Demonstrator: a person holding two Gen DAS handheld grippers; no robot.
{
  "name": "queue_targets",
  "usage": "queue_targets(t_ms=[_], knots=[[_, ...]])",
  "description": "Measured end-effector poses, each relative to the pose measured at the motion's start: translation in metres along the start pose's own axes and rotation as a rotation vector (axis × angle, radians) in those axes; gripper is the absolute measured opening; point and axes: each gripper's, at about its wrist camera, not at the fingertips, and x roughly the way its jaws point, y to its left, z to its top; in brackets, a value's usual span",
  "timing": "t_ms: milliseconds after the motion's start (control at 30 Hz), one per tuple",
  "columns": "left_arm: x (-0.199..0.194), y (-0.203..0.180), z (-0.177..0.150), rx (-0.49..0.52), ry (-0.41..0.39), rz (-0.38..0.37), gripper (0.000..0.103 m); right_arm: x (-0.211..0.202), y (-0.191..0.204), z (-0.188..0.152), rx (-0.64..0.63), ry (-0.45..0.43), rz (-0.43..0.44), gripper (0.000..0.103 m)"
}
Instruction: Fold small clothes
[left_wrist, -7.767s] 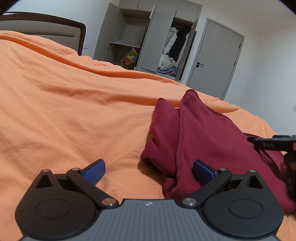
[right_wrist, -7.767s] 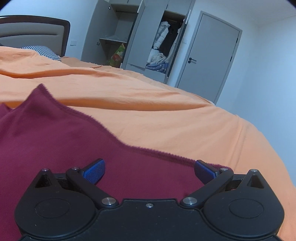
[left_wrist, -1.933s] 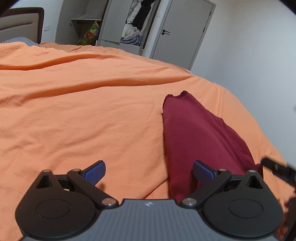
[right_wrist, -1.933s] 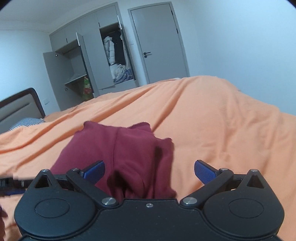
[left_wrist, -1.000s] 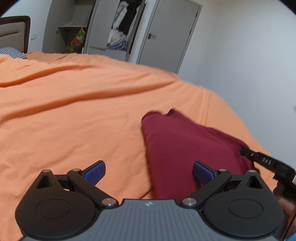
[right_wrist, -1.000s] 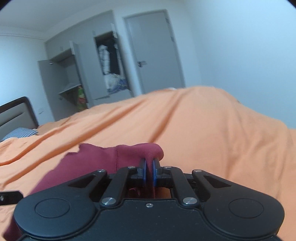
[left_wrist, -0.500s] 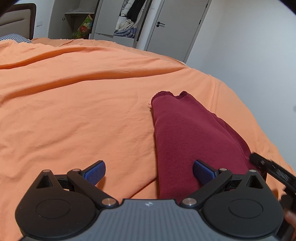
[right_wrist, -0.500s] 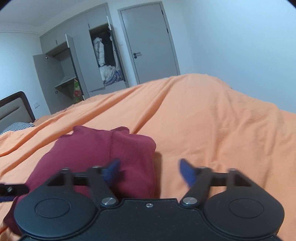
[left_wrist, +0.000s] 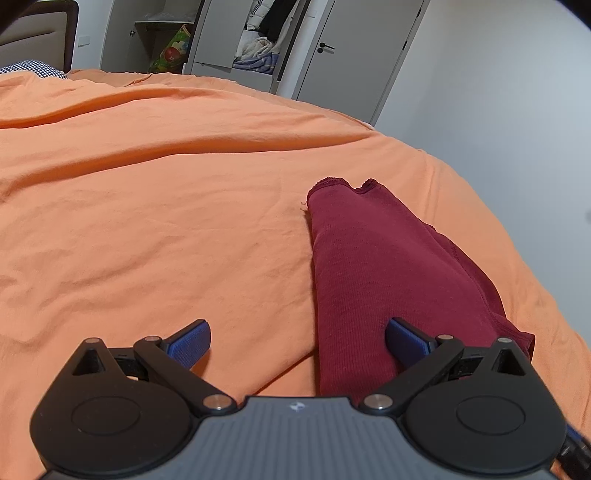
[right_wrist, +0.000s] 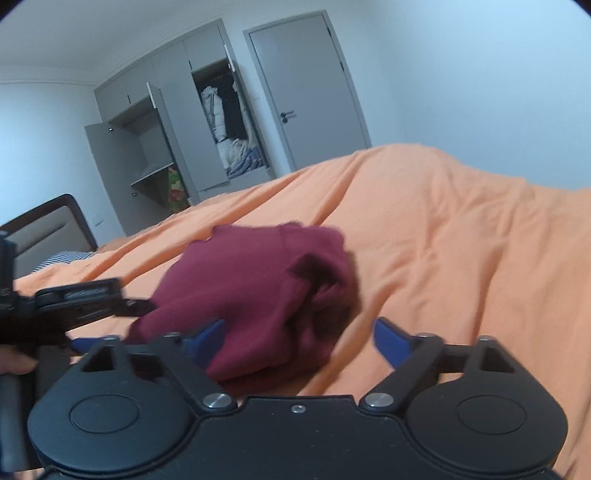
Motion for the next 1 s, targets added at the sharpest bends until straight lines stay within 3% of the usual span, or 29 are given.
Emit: queue_targets(t_ms=[133,300,367,400,533,633,800,900,1000], knots=[[-0.002,0.000,0.000,-0.004,0.000,0.002,0.102,0.007,0.007,-0.008,0.032,0.059,0.043,0.051],[-0.005,0.000,-0.001,0.002,-0.003,0.008,0.102,0.017,0.001,-0.007,0.096,0.063,0.036,0.038],[-0.006,0.001,-0.001,0.002,-0.004,0.010,0.102,0.016,-0.004,-0.003,0.129,0.048,0.051,0.029],[-0.007,0.001,-0.001,0.002,-0.004,0.011,0.102,0.015,-0.004,-0.001,0.135,0.040,0.053,0.018],[-0.009,0.001,-0.002,0.008,-0.006,0.013,0.102,-0.001,0.005,0.006,0.072,-0.036,0.032,0.011],[-0.007,0.002,-0.004,0.014,-0.002,0.011,0.102,-0.005,0.010,0.007,0.023,-0.052,-0.005,0.011],[-0.001,0.008,-0.008,0.011,0.026,0.006,0.103,0.009,-0.004,-0.009,0.062,0.051,-0.044,0.015],[-0.002,0.011,-0.008,0.006,0.025,0.003,0.103,0.003,-0.005,-0.012,0.051,0.047,-0.036,0.026],[-0.005,0.005,-0.005,0.024,0.016,0.018,0.102,-0.002,-0.007,-0.008,0.029,0.017,-0.042,0.050]])
